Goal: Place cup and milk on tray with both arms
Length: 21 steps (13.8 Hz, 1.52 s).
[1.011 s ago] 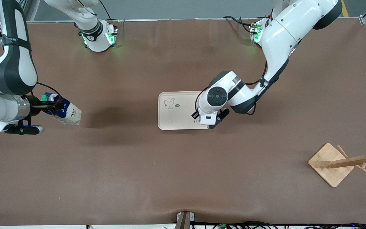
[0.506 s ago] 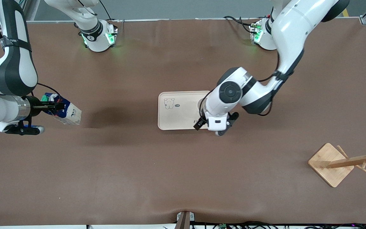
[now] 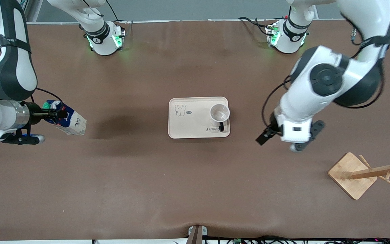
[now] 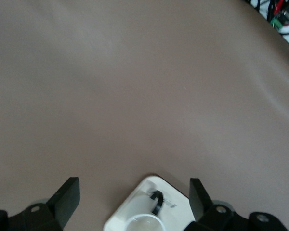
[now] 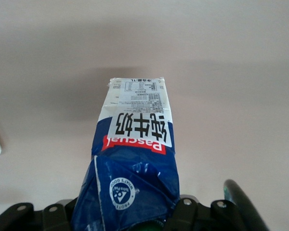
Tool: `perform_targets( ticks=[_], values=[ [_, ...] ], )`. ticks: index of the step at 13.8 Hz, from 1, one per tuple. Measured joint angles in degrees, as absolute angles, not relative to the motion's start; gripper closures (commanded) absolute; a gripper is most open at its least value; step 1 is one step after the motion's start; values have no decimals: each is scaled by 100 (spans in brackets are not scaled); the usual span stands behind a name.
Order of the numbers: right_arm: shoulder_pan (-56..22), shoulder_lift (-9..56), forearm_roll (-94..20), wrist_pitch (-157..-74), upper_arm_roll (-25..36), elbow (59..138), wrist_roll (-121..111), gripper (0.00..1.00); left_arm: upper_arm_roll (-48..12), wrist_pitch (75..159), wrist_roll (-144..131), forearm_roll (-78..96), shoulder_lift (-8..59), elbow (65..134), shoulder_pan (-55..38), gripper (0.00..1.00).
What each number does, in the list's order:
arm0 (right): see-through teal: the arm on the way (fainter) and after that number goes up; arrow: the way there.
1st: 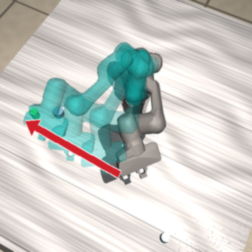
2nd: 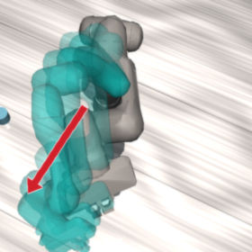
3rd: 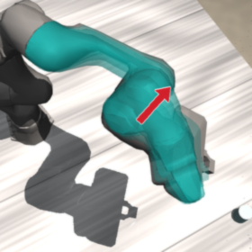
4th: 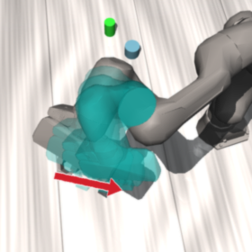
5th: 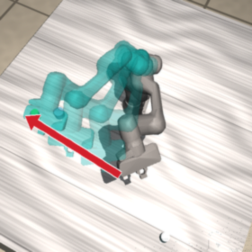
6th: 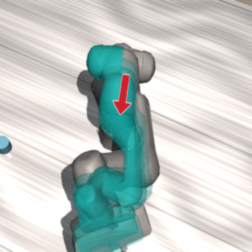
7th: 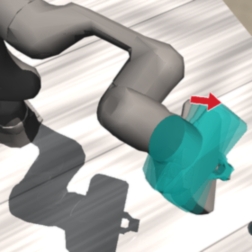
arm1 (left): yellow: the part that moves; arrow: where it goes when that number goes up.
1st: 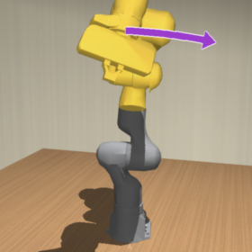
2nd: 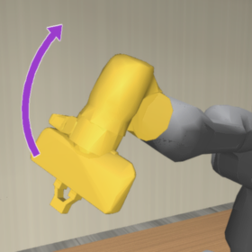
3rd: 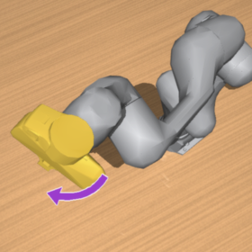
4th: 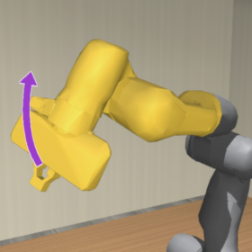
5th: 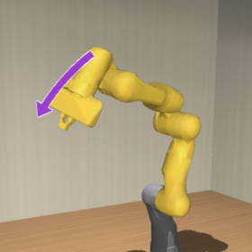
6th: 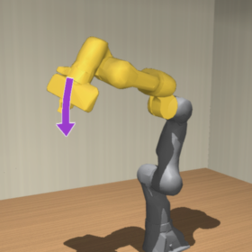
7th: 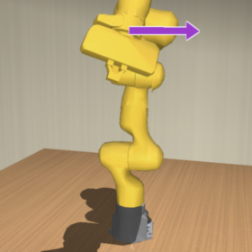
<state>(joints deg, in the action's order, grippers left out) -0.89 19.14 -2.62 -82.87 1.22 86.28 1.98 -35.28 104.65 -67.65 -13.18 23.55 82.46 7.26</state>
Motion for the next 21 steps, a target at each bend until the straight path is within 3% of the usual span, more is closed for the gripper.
perform_targets(
  ticks=[6, 11, 15, 19, 21],
  values=[
    [-1358, 1989, -778, -8318, 51, 8414, 1727, 100, -3519, 9804, -4430, -1318, 1631, 8242, 1764, 0],
    [-2231, 2579, -1172, -8834, 41, 7956, 2730, 100, -3509, 9470, -2615, -1318, 1232, 8194, 2422, 0],
    [-2786, 3045, -1446, -9555, 40, 7880, 3284, 100, -3506, 8899, -2154, -1318, 1110, 7848, 2541, 0],
    [-3157, 3290, -1473, -9628, 41, 7845, 3584, 100, -3496, 8782, -2029, -1268, 984, 7767, 2525, 0],
    [-3245, 3403, -1475, -9659, 43, 7843, 3629, 100, -3135, 8746, -1861, -1121, 774, 7762, 2278, 0]
  ],
)
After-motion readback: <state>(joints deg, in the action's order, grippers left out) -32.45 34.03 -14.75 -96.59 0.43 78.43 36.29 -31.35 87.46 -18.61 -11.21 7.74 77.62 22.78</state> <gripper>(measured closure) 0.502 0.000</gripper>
